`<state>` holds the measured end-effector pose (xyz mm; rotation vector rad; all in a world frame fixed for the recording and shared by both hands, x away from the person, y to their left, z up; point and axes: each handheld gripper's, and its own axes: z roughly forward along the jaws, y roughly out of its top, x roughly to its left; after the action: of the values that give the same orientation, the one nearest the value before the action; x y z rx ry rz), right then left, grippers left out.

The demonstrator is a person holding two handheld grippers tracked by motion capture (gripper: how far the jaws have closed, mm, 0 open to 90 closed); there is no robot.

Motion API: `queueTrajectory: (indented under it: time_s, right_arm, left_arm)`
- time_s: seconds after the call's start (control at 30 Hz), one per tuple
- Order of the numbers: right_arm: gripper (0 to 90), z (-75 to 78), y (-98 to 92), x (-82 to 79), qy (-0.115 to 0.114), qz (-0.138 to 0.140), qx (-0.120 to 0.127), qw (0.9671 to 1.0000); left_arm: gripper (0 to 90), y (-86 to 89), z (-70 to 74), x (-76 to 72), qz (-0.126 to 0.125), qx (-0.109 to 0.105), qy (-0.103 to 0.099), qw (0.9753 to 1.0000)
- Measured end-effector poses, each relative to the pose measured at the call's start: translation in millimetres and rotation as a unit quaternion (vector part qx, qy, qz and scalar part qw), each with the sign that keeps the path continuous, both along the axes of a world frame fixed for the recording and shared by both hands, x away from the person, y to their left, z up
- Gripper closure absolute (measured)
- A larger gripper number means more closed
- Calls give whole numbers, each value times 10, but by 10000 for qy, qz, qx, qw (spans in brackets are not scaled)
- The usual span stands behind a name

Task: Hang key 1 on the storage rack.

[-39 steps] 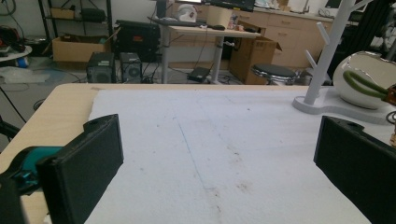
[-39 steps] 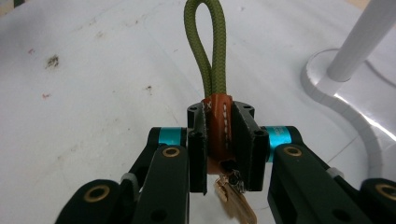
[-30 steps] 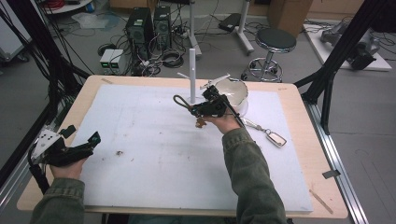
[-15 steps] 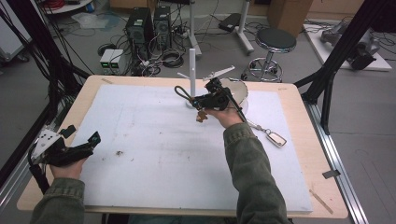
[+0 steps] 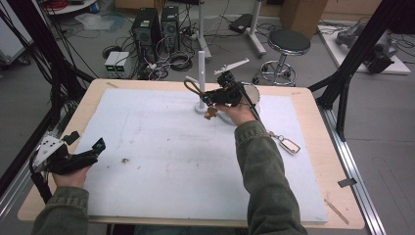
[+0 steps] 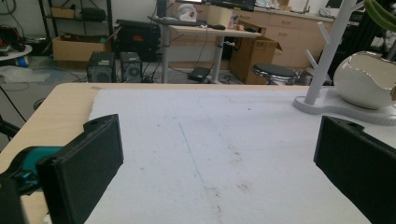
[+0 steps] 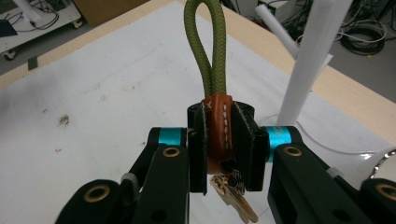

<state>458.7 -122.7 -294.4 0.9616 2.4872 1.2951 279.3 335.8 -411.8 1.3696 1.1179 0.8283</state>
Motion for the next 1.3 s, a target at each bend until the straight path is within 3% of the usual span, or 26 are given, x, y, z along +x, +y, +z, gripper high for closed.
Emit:
queueTrajectory:
  time_s: [0.73,1.3]
  right_arm:
    - [763,181,-220,44,-248,-333,313,9986]
    - [761,85,-285,163,-68,-566,304,9979]
  left_arm:
    - [17,8,-5,10,-10,-18,36,10000]
    - [17,14,-5,10,-7,-28,28,10000]
